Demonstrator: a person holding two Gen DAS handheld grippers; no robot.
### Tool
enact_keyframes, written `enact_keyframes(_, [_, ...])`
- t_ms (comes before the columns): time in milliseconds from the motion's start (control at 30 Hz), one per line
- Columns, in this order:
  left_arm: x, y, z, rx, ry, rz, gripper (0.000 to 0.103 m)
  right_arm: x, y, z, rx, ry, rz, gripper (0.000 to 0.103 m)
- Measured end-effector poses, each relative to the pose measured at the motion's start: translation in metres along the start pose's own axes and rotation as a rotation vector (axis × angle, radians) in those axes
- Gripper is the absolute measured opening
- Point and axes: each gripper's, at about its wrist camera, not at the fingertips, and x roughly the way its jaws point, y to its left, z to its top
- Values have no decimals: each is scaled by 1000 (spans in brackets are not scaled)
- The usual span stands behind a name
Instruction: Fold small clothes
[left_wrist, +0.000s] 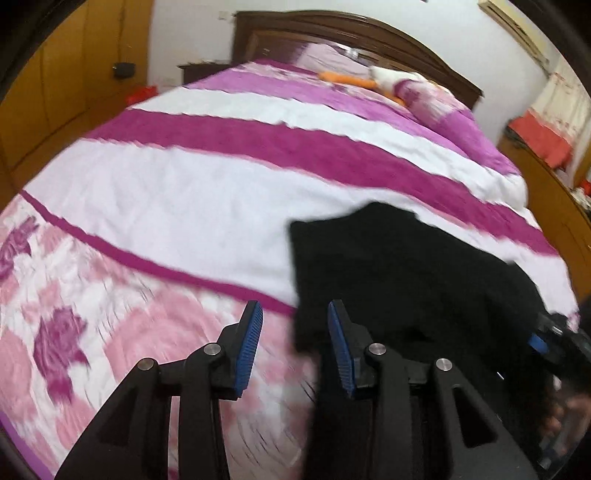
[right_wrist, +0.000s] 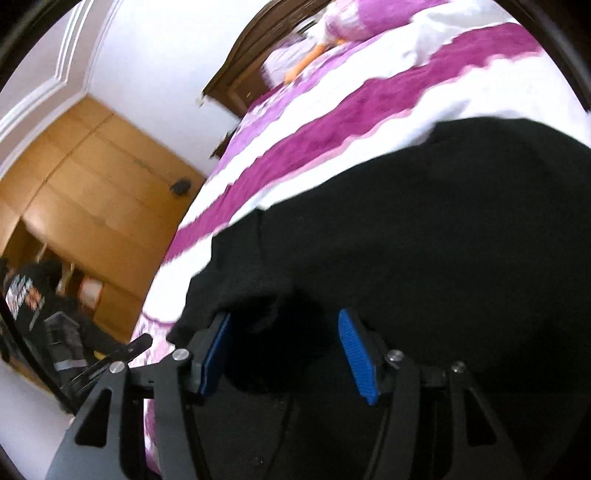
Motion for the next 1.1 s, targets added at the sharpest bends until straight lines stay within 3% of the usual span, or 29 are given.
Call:
enact_keyframes(100, [11, 12, -6, -62, 32, -18, 21, -6, -5, 1, 13, 20, 17, 61])
enact_keyframes(267, [19, 18, -7, -77, 43, 1, 21, 14, 25, -14, -137, 81, 10, 63])
enact_keyframes(433, [18, 16, -9, -87, 42, -8, 21, 49, 39, -27, -238, 121, -52, 62])
enact_keyframes(467, [16, 16, -9, -83, 42, -13, 21, 52, 41, -28, -252, 117, -62, 53])
enact_keyframes(500, [15, 14, -10, -78, 41, -16, 21, 51, 44, -29, -278, 114, -86, 33])
enact_keyframes(567, [14, 14, -10, -73, 43, -21, 21, 48, 52, -29, -334, 107, -142, 8])
enact_keyframes(667, [13, 13, -9, -73, 47, -37, 21, 30, 55, -20, -352, 103, -141, 7])
enact_keyframes(767, [12, 11, -10, -67, 50, -36, 21, 20, 55, -2, -287, 121, -47, 7])
enact_keyframes(867, [16, 11, -12, -62, 67, -27, 21, 31, 48, -6, -256, 290, 42, 11])
enact_keyframes(967, [21, 11, -12, -65, 86, -23, 21, 42, 41, -22, -320, 394, -110, 25])
enact_keyframes(1033, [22, 11, -11, -63, 83, -20, 21, 38, 37, -19, -289, 393, -83, 25])
enact_keyframes(1067, [23, 9, -8, -54, 77, -18, 21, 32, 37, -14, -281, 380, -79, 30])
enact_keyframes(1100, [24, 8, -5, -39, 68, -15, 21, 23, 37, -7, -287, 352, -89, 41])
